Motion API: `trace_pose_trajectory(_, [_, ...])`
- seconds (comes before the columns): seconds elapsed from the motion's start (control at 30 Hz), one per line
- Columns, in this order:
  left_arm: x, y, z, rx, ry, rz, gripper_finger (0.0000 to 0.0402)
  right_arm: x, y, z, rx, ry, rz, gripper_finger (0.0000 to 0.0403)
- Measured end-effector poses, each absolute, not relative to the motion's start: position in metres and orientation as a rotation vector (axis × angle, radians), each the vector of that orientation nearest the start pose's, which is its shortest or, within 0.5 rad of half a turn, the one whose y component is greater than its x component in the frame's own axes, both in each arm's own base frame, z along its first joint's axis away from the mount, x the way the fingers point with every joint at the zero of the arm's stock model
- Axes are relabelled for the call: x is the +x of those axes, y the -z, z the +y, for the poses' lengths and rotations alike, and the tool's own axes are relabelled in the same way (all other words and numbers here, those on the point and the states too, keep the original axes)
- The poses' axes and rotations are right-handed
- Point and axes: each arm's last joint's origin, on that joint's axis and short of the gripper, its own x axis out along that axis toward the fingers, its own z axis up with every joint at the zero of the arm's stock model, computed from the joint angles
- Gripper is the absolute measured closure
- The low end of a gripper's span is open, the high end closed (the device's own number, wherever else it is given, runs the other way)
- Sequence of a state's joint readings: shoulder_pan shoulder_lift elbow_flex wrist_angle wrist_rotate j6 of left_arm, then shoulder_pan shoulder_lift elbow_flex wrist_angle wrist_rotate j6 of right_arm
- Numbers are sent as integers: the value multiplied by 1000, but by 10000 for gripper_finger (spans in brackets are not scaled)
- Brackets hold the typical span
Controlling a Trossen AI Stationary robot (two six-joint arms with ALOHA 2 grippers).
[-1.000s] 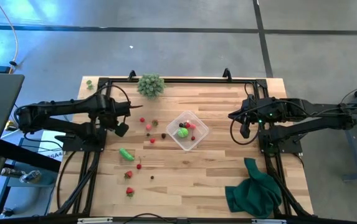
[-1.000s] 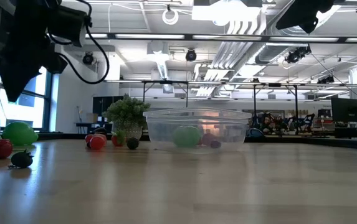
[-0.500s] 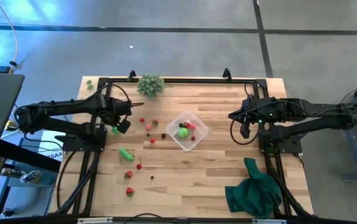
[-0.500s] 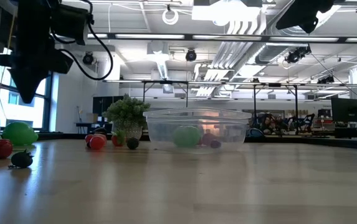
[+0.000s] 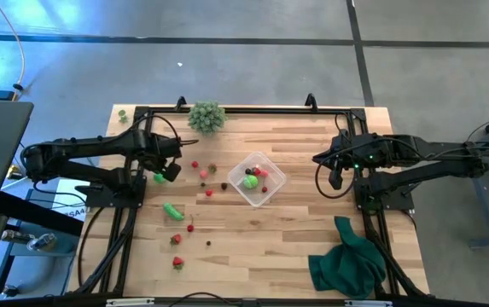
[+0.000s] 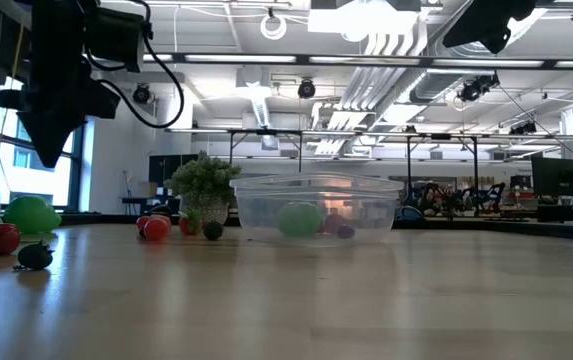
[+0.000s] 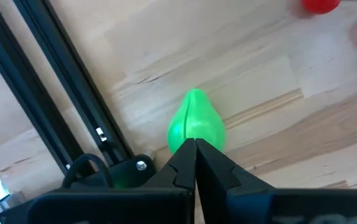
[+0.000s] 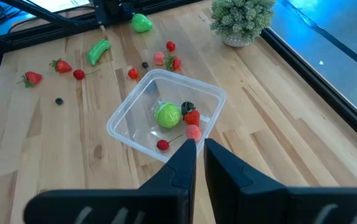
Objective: Pick and placing Produce into tupperware
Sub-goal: Put the green pear into the transparent bin
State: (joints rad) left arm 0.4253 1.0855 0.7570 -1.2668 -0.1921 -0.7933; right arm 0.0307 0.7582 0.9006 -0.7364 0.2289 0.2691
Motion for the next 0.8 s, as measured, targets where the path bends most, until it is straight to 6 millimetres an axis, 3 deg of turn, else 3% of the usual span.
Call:
trace_pose_trajectory(0.67, [135,-200,67,-807,-1125,1421,400,142,-326,-2,184,270,559,378])
trace_pose_trajectory(0.8, [137,-197,67,-829,-1149,1434,382,142,-326,-2,184,270,559,378])
